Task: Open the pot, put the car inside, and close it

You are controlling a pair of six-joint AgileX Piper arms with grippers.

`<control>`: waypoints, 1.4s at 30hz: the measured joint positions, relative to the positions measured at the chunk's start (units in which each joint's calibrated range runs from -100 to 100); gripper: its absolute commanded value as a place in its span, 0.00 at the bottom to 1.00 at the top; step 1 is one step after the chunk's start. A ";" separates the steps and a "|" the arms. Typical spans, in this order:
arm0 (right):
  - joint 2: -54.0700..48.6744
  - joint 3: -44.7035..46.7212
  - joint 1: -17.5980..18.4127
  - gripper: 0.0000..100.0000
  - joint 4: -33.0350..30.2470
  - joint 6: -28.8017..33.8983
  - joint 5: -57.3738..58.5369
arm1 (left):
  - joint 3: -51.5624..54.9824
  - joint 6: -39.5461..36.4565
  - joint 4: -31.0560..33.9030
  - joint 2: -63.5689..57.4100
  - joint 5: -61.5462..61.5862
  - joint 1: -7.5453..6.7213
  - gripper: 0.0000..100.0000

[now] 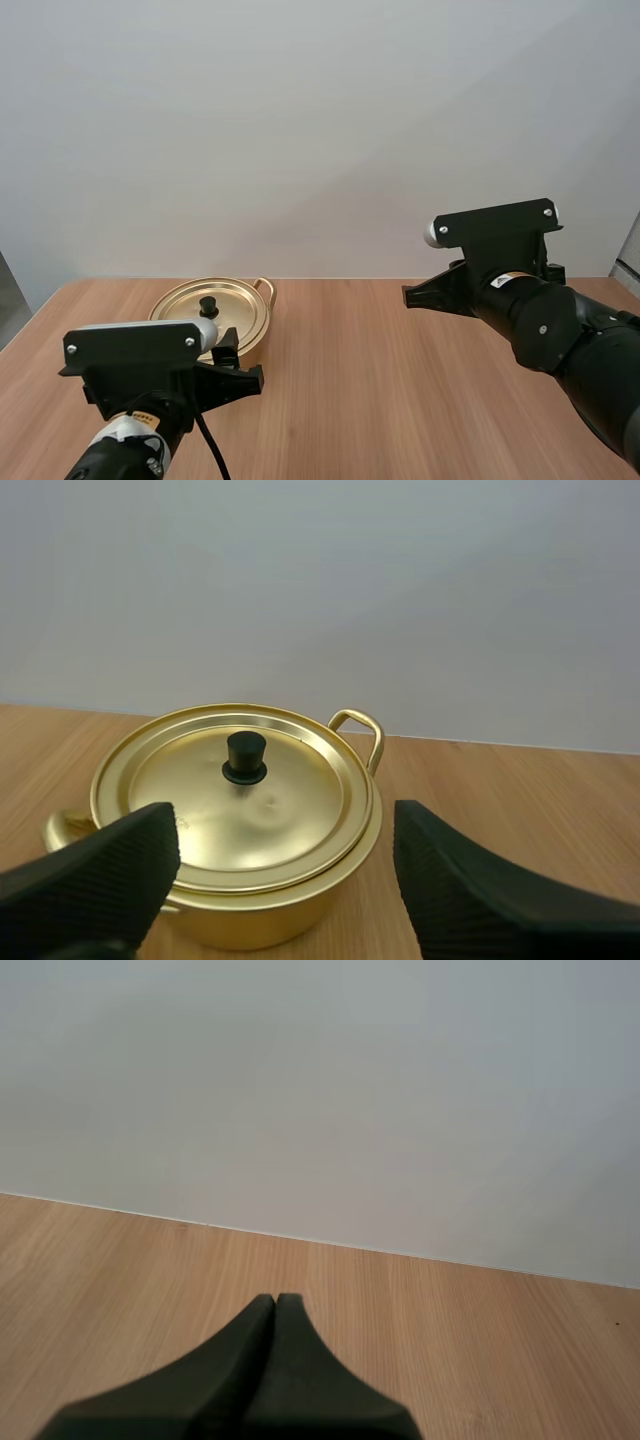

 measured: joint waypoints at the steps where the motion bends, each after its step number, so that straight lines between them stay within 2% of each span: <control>1: 0.00 0.00 0.00 0.00 0.40 0.47 0.28 | 0.00 0.00 0.00 0.00 0.00 0.00 1.00; 5: 0.98 0.07 0.00 0.00 2.32 3.42 1.76 | 0.00 0.00 0.00 0.00 0.00 0.00 1.00; 11: 1.77 0.07 0.60 0.00 0.79 3.35 2.23 | 0.00 0.00 -0.52 0.00 0.00 0.00 1.00; 15: -2.31 1.28 1.48 0.00 4.30 3.35 1.52 | 0.00 0.00 -3.58 0.00 -0.54 0.00 1.00; 18: -7.13 4.40 2.29 0.00 5.49 3.35 -1.28 | 0.00 0.00 -3.58 0.00 -0.54 0.00 1.00; 25: -18.41 14.30 2.29 0.00 0.76 3.35 -4.12 | 0.00 0.40 -3.81 0.00 3.34 0.00 1.00; 28: -20.09 17.57 2.29 0.00 1.18 3.27 -2.14 | 0.00 0.40 -4.86 0.00 5.13 0.00 1.00; 33: -20.04 18.05 2.29 0.00 1.54 4.18 2.75 | 0.00 0.40 -4.94 0.00 5.13 0.00 1.00; 34: -20.04 18.05 2.29 0.00 0.76 5.11 3.02 | 0.00 0.40 -4.20 0.00 5.13 0.00 0.95; 39: -20.04 18.05 2.29 0.00 -6.11 12.20 4.40 | 0.00 0.40 -1.77 0.00 5.13 0.00 0.59; 42: -20.04 18.39 2.29 0.00 -11.53 16.57 6.84 | 0.00 0.40 -1.77 0.00 5.13 0.00 0.34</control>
